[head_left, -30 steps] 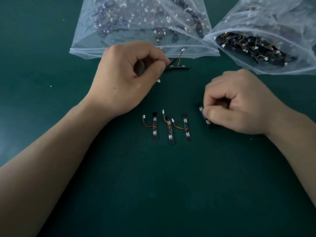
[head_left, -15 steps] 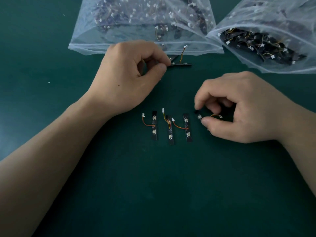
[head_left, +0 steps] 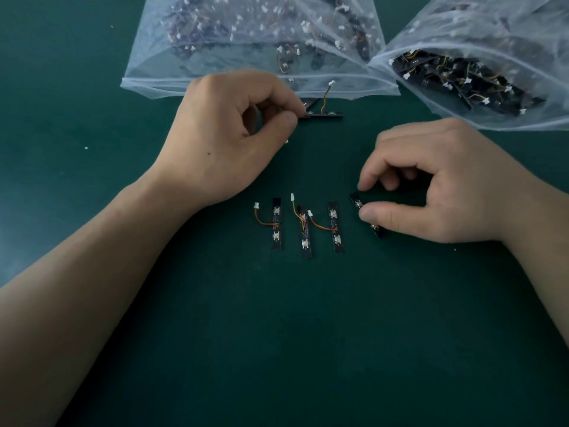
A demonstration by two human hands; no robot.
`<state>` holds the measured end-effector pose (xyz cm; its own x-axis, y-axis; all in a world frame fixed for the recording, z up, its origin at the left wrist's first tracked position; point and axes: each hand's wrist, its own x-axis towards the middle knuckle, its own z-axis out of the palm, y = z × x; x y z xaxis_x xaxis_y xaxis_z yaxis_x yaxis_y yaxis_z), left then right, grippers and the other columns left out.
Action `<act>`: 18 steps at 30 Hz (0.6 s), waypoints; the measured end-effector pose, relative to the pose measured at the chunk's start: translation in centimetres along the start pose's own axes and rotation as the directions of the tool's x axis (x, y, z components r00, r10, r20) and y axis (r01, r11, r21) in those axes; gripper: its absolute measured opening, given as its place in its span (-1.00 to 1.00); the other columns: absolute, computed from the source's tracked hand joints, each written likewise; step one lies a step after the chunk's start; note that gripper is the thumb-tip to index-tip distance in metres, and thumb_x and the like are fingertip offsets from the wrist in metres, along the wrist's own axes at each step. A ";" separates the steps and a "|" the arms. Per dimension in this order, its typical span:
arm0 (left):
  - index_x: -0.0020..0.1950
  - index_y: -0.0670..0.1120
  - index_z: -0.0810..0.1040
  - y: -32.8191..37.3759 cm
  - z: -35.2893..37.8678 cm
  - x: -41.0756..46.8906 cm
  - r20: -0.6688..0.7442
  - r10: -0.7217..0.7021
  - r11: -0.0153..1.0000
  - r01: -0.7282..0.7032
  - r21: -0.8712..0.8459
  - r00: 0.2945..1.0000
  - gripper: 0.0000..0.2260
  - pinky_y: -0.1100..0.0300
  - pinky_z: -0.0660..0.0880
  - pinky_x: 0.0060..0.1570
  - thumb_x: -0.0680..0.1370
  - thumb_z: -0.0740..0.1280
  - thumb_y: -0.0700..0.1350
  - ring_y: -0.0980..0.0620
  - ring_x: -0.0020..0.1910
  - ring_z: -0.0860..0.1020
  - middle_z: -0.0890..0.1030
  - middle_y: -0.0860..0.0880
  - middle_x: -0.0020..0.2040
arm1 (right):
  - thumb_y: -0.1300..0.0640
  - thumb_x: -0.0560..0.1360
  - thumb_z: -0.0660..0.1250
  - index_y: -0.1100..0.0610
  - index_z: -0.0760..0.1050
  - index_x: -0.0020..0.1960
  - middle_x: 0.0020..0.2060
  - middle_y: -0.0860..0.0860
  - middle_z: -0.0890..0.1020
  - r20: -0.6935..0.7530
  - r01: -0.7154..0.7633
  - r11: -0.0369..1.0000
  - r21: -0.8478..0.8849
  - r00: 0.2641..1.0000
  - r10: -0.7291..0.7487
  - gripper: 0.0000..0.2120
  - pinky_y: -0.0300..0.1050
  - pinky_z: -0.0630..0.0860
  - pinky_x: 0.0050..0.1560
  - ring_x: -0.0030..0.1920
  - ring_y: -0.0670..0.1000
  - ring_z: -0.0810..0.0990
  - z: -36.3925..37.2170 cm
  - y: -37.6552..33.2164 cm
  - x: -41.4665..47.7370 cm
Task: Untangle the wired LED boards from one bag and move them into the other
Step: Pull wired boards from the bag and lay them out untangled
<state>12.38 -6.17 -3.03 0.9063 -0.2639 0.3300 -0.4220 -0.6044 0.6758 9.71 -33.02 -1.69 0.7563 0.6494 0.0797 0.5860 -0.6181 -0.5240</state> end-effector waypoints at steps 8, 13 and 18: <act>0.02 -0.03 0.72 0.1 -0.1 -0.1 -0.050 0.058 0.998 -0.059 -0.012 0.997 -0.90 0.37 0.39 -0.20 0.60 0.40 -0.16 0.04 -0.28 0.50 0.62 0.10 -0.21 | -0.09 0.38 0.43 -0.12 0.64 0.10 -0.15 -0.16 0.53 0.076 -0.005 1.000 0.029 0.997 0.003 -0.70 -0.01 0.48 -0.16 -0.17 0.00 0.52 -0.3 0.1 -0.4; 0.02 -0.03 0.72 0.1 -0.1 0.0 -0.048 0.072 0.997 -0.072 0.001 0.996 -0.90 0.38 0.38 -0.19 0.60 0.41 -0.17 0.05 -0.28 0.50 0.61 0.11 -0.22 | -0.10 0.39 0.49 -0.10 0.67 0.06 -0.15 -0.15 0.54 0.059 0.010 0.999 0.036 0.998 -0.012 -0.74 -0.06 0.47 -0.16 -0.16 -0.01 0.54 -0.1 0.2 -0.4; 0.01 -0.03 0.72 0.4 -0.2 -0.1 -0.092 0.092 0.996 -0.092 0.004 0.992 -0.89 0.44 0.36 -0.19 0.59 0.40 -0.18 0.07 -0.25 0.52 0.62 0.13 -0.20 | -0.05 0.40 0.52 -0.05 0.69 0.02 -0.16 -0.14 0.55 0.039 0.051 0.998 0.037 0.998 -0.053 -0.79 -0.12 0.45 -0.16 -0.16 -0.05 0.55 0.2 0.2 -0.5</act>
<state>12.14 -6.25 -2.68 0.8581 -0.2479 0.4498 -0.5032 -0.5809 0.6399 9.36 -33.41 -2.05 0.7123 0.6979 0.0738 0.6126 -0.5670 -0.5506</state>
